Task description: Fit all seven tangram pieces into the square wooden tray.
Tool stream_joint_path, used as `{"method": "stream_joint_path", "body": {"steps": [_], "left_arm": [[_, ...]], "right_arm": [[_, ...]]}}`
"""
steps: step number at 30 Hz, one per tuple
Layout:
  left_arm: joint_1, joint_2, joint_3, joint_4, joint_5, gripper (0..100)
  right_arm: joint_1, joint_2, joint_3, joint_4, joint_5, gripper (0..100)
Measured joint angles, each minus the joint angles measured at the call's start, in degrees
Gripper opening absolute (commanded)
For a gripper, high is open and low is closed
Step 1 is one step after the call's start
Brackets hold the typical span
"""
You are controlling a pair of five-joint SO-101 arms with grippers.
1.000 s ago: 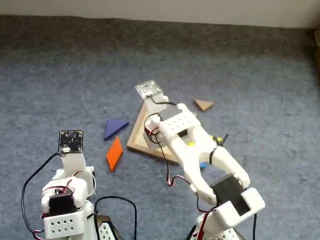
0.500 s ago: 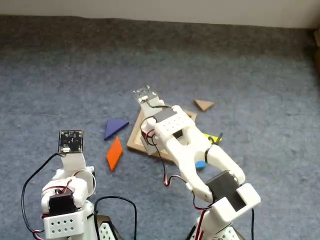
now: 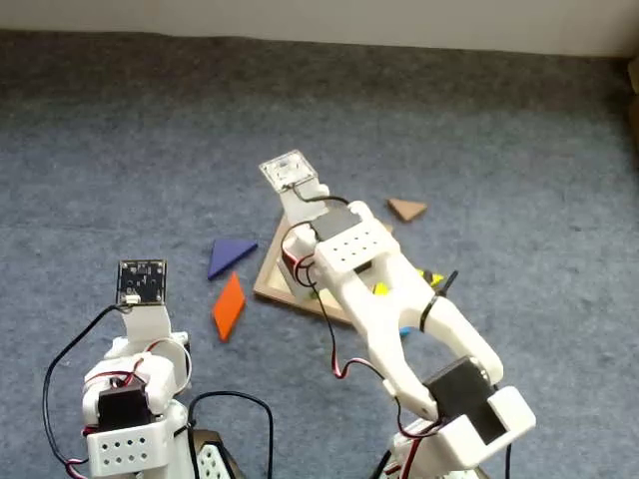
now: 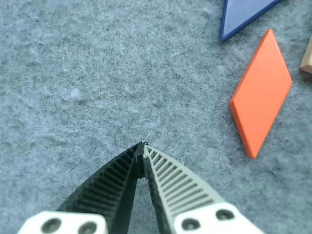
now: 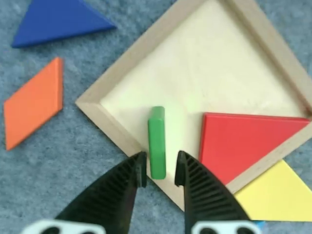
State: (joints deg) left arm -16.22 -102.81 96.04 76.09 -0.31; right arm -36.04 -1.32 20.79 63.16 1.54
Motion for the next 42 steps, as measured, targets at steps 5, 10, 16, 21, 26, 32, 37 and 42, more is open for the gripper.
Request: {"method": "stream_joint_path", "body": {"steps": [5,10,16,21,26,32,37,42], "left_arm": [[0.0,0.0,0.0,0.0,0.0,1],[0.0,0.0,0.0,0.0,0.0,1],[0.0,0.0,0.0,0.0,0.0,1],[0.0,0.0,0.0,0.0,0.0,1],[0.0,0.0,0.0,0.0,0.0,1],[0.0,0.0,0.0,0.0,0.0,1],[0.0,0.0,0.0,0.0,0.0,1],[0.0,0.0,0.0,0.0,0.0,1]], "right_arm": [[1.7,-0.2,0.0,-1.1,0.0,10.6],[3.3,-0.2,0.0,-1.9,0.0,10.6],[3.6,-0.2,0.0,-2.0,0.0,10.6],[3.6,-0.2,0.0,-2.1,0.0,10.6],[3.6,-0.2,1.1,-4.3,0.0,10.6],[3.6,-0.2,4.7,-6.9,0.0,10.6],[6.2,-0.2,4.7,-7.3,0.0,10.6],[9.2,-0.2,4.7,-7.1,0.0,10.5]]}}
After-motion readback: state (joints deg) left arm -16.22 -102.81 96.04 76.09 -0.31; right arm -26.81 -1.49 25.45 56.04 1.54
